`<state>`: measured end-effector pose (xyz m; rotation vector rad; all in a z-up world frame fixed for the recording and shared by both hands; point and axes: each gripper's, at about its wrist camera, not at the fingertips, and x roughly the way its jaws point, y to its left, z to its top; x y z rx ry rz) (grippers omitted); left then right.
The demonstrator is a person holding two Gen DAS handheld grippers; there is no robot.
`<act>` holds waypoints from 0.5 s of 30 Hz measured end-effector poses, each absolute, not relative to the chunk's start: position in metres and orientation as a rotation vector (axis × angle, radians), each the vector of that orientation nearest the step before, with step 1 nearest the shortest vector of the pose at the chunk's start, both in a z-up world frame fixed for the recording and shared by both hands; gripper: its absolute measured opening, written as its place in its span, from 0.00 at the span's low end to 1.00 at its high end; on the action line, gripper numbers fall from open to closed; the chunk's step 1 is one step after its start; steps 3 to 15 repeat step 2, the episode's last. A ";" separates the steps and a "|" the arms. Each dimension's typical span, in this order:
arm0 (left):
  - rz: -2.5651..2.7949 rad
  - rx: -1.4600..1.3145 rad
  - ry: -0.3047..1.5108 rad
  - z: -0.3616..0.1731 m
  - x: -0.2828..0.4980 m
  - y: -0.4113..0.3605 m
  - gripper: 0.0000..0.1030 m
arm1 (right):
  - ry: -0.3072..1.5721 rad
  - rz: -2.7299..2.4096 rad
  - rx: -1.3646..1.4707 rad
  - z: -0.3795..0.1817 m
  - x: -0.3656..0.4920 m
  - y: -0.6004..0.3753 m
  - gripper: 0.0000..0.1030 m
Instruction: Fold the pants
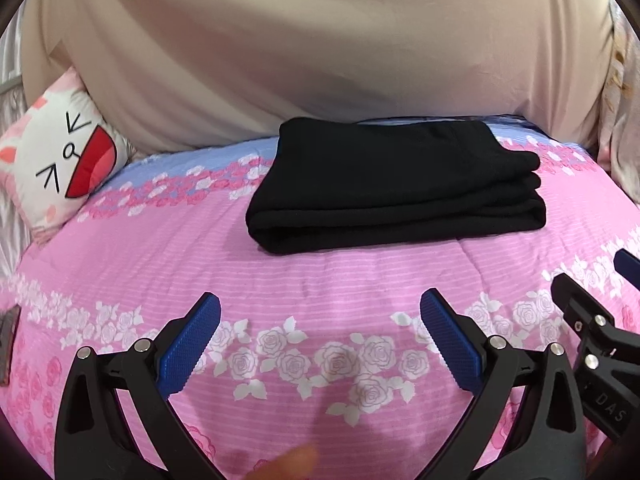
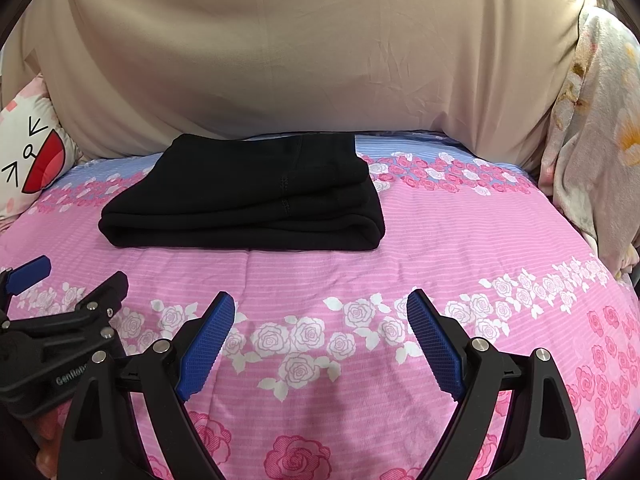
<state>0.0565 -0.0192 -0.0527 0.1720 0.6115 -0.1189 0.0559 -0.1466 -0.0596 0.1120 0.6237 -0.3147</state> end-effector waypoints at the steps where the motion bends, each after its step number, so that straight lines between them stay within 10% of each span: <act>1: -0.117 0.173 0.606 -0.052 0.056 -0.020 0.95 | 0.623 -0.315 0.112 -0.059 0.055 -0.146 0.83; 15: -0.117 0.173 0.604 -0.052 0.055 -0.019 0.95 | 0.624 -0.313 0.112 -0.060 0.056 -0.147 0.83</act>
